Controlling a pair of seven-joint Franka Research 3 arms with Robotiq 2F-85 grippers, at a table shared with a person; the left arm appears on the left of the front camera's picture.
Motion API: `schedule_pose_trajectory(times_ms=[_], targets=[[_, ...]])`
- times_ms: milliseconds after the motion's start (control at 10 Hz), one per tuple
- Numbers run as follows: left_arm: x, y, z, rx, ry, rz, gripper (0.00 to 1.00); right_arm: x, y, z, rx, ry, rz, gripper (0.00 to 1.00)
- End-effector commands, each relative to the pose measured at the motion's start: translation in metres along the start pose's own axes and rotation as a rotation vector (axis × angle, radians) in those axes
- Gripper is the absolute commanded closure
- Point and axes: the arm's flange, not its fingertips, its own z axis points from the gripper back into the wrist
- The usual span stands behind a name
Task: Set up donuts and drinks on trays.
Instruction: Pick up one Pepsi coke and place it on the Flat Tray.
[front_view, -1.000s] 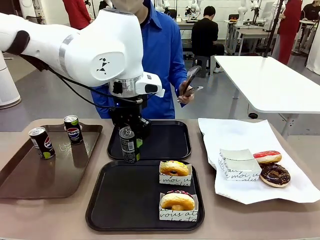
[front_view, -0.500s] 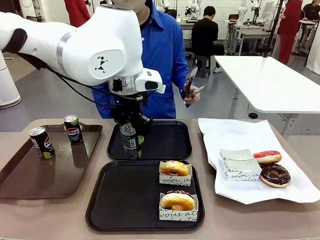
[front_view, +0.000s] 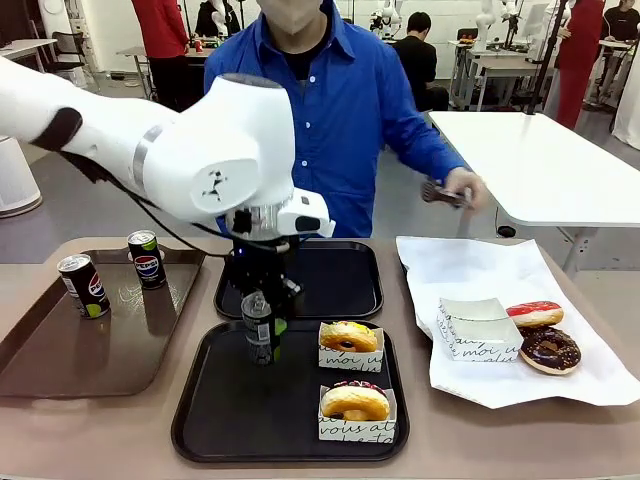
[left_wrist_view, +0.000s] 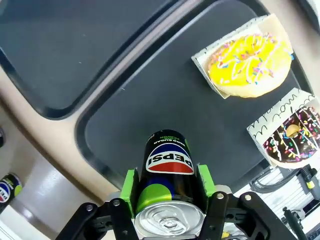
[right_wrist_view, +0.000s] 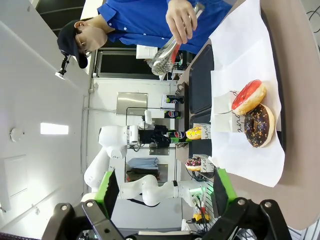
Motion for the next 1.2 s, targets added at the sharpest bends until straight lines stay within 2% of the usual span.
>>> schedule_pose_trajectory(times_ms=[0, 600, 700, 900, 1000, 1100], targets=[[-0.008, -0.004, -0.003, -0.022, -0.037, 0.009, 0.42, -0.001, 0.001, -0.001, 0.013, -0.006, -0.001, 0.00], [-0.009, -0.005, -0.023, -0.023, -0.012, -0.005, 0.42, -0.001, 0.001, -0.001, 0.013, -0.006, -0.001, 0.00], [-0.010, -0.005, -0.023, -0.023, -0.012, -0.012, 0.00, -0.001, 0.001, -0.001, 0.013, -0.006, -0.001, 0.00], [-0.012, -0.005, -0.018, -0.025, -0.018, -0.014, 0.00, -0.001, 0.001, -0.001, 0.013, -0.006, -0.001, 0.00], [-0.016, -0.005, -0.013, -0.023, -0.028, -0.008, 0.22, -0.001, 0.001, -0.001, 0.013, -0.006, -0.001, 0.00], [-0.022, -0.004, -0.006, -0.016, -0.043, 0.010, 0.11, -0.001, 0.001, -0.001, 0.013, -0.006, -0.001, 0.00]])
